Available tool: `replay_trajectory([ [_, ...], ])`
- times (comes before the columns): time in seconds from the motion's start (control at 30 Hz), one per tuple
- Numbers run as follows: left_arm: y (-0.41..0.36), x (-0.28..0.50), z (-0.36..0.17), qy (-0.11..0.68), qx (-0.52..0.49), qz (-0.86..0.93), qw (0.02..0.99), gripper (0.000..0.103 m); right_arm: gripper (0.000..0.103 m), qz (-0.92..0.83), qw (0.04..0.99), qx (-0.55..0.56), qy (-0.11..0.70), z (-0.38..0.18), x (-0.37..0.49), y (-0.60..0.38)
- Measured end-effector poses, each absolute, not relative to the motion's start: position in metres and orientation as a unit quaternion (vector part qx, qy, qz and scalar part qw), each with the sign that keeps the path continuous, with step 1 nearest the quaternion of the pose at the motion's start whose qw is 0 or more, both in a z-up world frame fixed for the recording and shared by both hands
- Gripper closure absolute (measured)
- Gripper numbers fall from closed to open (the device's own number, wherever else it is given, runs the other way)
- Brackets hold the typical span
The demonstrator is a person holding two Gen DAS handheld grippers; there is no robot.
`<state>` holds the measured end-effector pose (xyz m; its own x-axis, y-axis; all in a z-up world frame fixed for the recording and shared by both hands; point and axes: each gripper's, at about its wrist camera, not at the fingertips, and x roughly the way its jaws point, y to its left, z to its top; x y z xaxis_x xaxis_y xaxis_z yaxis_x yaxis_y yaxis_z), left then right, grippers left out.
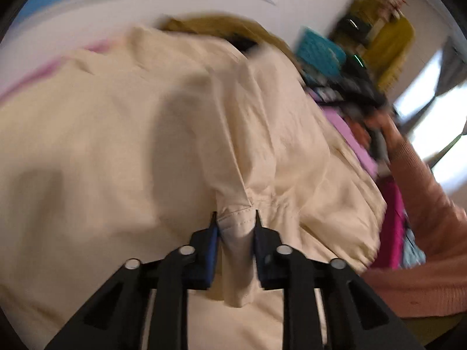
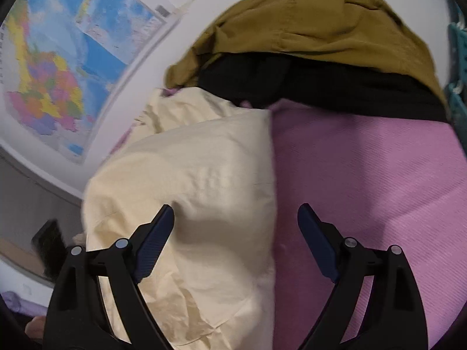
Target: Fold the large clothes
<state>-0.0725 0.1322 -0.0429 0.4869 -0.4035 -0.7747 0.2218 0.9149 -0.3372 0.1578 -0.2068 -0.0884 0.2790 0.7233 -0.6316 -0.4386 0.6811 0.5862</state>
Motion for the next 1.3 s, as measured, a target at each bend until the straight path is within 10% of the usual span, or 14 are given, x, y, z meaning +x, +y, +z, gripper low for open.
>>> replay_trajectory([
  [0.27, 0.219, -0.054, -0.025, 0.475, -0.123, -0.056, 0.87, 0.08, 0.028, 0.403, 0.77, 0.154, 0.469, -0.093, 0.166, -0.188],
  [0.37, 0.219, -0.053, -0.031, 0.482, -0.137, -0.067, 0.863, 0.04, 0.075, 0.408, 0.774, 0.123, 0.468, -0.093, 0.165, -0.175],
  [0.5, 0.212, -0.052, -0.044, 0.487, -0.12, -0.073, 0.862, 0.046, 0.099, 0.394, 0.804, 0.108, 0.432, -0.075, 0.163, -0.182],
  [0.53, 0.211, -0.052, -0.045, 0.489, -0.109, -0.069, 0.863, 0.066, 0.1, 0.392, 0.809, 0.109, 0.425, -0.071, 0.163, -0.183],
  [0.6, 0.213, -0.042, -0.049, 0.486, -0.109, -0.061, 0.865, 0.076, 0.1, 0.39, 0.817, 0.112, 0.41, -0.06, 0.164, -0.186],
  [0.8, 0.223, -0.026, -0.014, 0.42, -0.123, -0.03, 0.899, 0.086, 0.1, 0.389, 0.828, 0.118, 0.387, -0.05, 0.165, -0.186],
  [0.9, 0.225, -0.019, -0.022, 0.437, -0.107, -0.016, 0.893, 0.08, 0.098, 0.368, 0.828, 0.113, 0.407, -0.063, 0.173, -0.183],
  [1.03, 0.226, -0.011, -0.05, 0.47, -0.06, 0.045, 0.879, 0.052, 0.065, 0.324, 0.84, 0.082, 0.428, -0.074, 0.174, -0.174],
  [1.3, 0.238, -0.068, -0.012, 0.398, -0.062, 0.04, 0.914, 0.032, 0.054, 0.326, 0.888, 0.018, 0.324, -0.009, 0.11, -0.154],
])
